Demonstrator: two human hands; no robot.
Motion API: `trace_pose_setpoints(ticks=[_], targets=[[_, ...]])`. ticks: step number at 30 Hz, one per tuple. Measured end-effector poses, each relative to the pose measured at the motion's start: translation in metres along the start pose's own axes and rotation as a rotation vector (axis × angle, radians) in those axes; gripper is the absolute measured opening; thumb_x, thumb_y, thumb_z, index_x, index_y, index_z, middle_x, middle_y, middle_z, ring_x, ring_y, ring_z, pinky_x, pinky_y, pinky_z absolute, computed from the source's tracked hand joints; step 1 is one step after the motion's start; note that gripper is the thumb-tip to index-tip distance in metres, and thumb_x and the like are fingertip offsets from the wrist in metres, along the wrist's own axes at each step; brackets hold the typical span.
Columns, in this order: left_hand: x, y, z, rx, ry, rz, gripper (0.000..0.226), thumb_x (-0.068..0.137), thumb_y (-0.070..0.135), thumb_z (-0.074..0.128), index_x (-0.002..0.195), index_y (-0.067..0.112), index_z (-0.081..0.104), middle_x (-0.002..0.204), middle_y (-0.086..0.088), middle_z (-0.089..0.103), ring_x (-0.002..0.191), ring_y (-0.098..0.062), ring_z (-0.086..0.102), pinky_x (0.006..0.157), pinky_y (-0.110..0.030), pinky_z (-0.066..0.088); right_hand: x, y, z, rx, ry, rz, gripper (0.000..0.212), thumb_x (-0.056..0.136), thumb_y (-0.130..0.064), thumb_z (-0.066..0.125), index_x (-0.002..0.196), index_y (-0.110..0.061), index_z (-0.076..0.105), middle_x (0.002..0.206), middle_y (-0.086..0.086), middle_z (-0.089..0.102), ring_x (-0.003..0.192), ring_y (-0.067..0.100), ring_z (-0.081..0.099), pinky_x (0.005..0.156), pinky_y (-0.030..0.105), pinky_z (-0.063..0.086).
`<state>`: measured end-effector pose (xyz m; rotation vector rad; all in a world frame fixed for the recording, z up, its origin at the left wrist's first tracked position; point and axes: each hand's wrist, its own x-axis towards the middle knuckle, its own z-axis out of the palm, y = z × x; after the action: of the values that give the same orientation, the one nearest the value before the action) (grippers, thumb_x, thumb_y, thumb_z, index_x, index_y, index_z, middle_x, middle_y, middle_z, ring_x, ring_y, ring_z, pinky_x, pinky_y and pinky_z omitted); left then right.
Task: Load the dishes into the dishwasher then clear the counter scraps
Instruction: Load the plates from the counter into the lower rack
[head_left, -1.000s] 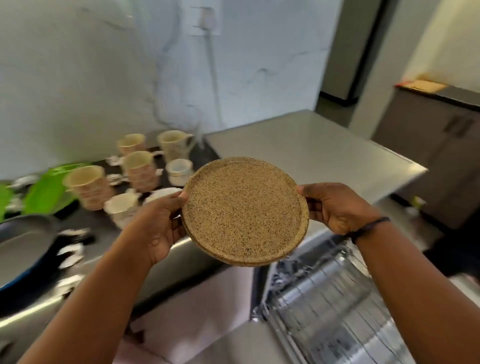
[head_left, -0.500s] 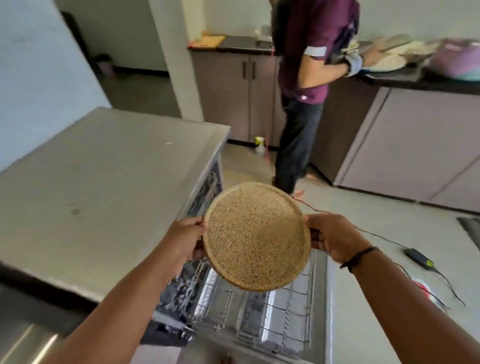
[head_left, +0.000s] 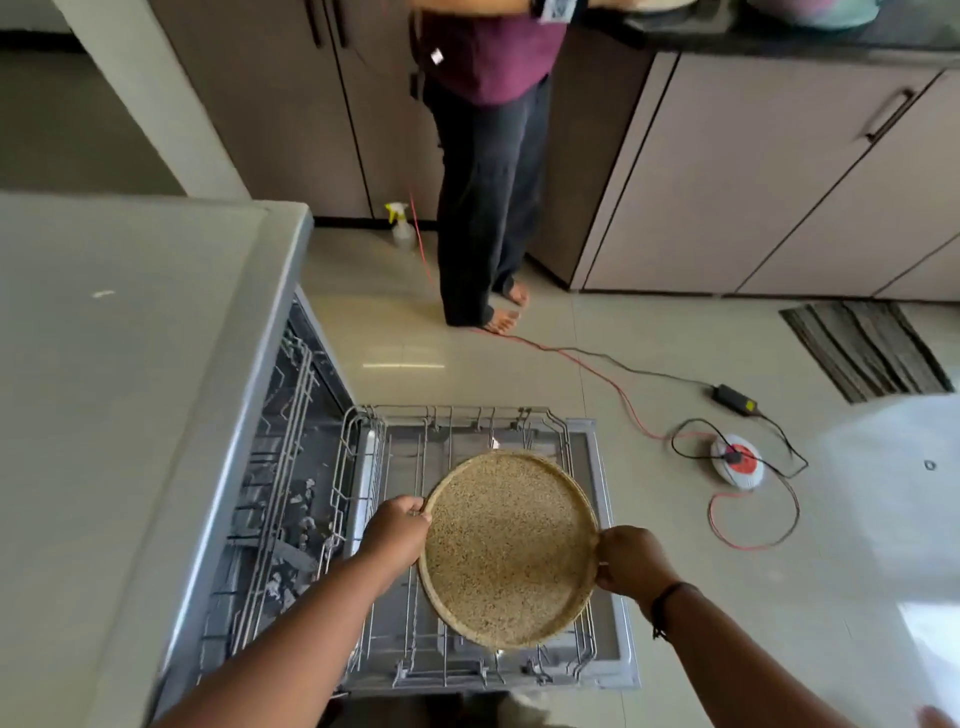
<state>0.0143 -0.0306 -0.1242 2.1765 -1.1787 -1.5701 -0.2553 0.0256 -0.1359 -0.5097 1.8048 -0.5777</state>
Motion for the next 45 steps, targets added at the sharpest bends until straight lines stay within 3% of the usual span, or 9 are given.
trace_pose_setpoints(ticks=[4, 9, 13, 17, 21, 27, 31, 41, 45], targets=[[0.039, -0.024, 0.025, 0.024, -0.009, -0.072, 0.032, 0.093, 0.017, 0.058, 0.125, 0.013, 0.057, 0.113, -0.008, 0.063, 0.082, -0.018, 0.062, 0.069, -0.029, 0.053, 0.044, 0.033, 0.01, -0.164, 0.167, 0.128, 0.025, 0.076, 0.009, 0.048, 0.065, -0.007, 0.064, 0.053, 0.004, 0.056, 0.055, 0.024, 0.052, 0.062, 0.04, 0.05], [0.11, -0.042, 0.055, -0.137, -0.078, -0.155, 0.034, 0.092, 0.01, 0.06, 0.125, 0.009, 0.055, 0.111, -0.01, 0.064, 0.095, -0.028, 0.066, 0.087, -0.049, 0.055, 0.116, 0.024, 0.017, -0.214, 0.198, 0.07, 0.021, 0.073, 0.001, 0.056, 0.076, -0.013, 0.072, 0.073, 0.007, 0.07, 0.074, 0.025, 0.066, 0.07, 0.034, 0.055], [0.175, -0.011, 0.07, -0.245, -0.039, -0.102, 0.026, 0.093, 0.005, 0.057, 0.119, 0.007, 0.057, 0.109, -0.013, 0.064, 0.092, -0.025, 0.064, 0.085, -0.039, 0.055, 0.199, -0.005, 0.02, -0.24, 0.213, -0.014, 0.022, 0.074, -0.005, 0.058, 0.083, -0.016, 0.075, 0.081, 0.005, 0.072, 0.083, 0.024, 0.068, 0.077, 0.035, 0.057], [0.235, 0.037, 0.084, -0.282, 0.012, 0.042, 0.016, 0.093, 0.002, 0.055, 0.102, 0.014, 0.058, 0.089, -0.002, 0.062, 0.08, -0.015, 0.061, 0.072, -0.027, 0.053, 0.283, -0.041, 0.017, -0.245, 0.288, -0.174, 0.015, 0.073, -0.01, 0.059, 0.066, -0.02, 0.068, 0.076, 0.004, 0.069, 0.085, 0.027, 0.068, 0.079, 0.043, 0.057], [0.284, 0.074, 0.095, -0.291, 0.104, 0.151, 0.018, 0.09, -0.002, 0.058, 0.083, 0.015, 0.059, 0.077, 0.001, 0.06, 0.065, -0.009, 0.058, 0.058, -0.019, 0.053, 0.333, -0.071, 0.018, -0.216, 0.396, -0.328, 0.019, 0.08, -0.013, 0.06, 0.096, -0.015, 0.071, 0.086, -0.002, 0.065, 0.084, 0.013, 0.058, 0.079, 0.032, 0.052], [0.329, 0.066, 0.102, -0.163, 0.18, 0.29, 0.013, 0.084, 0.0, 0.067, 0.083, 0.012, 0.066, 0.069, 0.007, 0.063, 0.065, -0.009, 0.061, 0.066, -0.024, 0.056, 0.351, -0.064, 0.022, -0.249, 0.412, -0.449, 0.022, 0.079, -0.008, 0.053, 0.092, -0.021, 0.065, 0.078, -0.015, 0.058, 0.081, 0.008, 0.053, 0.059, 0.01, 0.035], [0.341, 0.058, 0.109, -0.177, 0.163, 0.292, 0.011, 0.084, 0.0, 0.066, 0.092, 0.008, 0.066, 0.078, 0.002, 0.064, 0.08, -0.016, 0.064, 0.077, -0.027, 0.057, 0.358, -0.047, 0.022, -0.317, 0.418, -0.512, 0.024, 0.083, -0.007, 0.048, 0.099, -0.012, 0.065, 0.087, -0.009, 0.06, 0.081, 0.01, 0.05, 0.06, 0.017, 0.03], [0.355, 0.043, 0.119, -0.055, 0.228, 0.367, 0.018, 0.08, 0.005, 0.07, 0.099, 0.002, 0.07, 0.073, 0.004, 0.064, 0.063, -0.008, 0.055, 0.069, -0.026, 0.051, 0.374, -0.028, 0.017, -0.369, 0.37, -0.525, 0.023, 0.083, -0.003, 0.046, 0.099, -0.01, 0.062, 0.091, 0.001, 0.066, 0.079, 0.015, 0.052, 0.063, 0.024, 0.035], [0.363, 0.033, 0.122, -0.033, 0.228, 0.334, 0.018, 0.082, 0.006, 0.069, 0.101, 0.004, 0.069, 0.085, -0.005, 0.066, 0.076, -0.014, 0.059, 0.082, -0.035, 0.055, 0.377, -0.025, 0.02, -0.414, 0.33, -0.512, 0.019, 0.085, -0.006, 0.048, 0.097, -0.011, 0.062, 0.092, 0.003, 0.066, 0.08, 0.018, 0.054, 0.063, 0.024, 0.038]])
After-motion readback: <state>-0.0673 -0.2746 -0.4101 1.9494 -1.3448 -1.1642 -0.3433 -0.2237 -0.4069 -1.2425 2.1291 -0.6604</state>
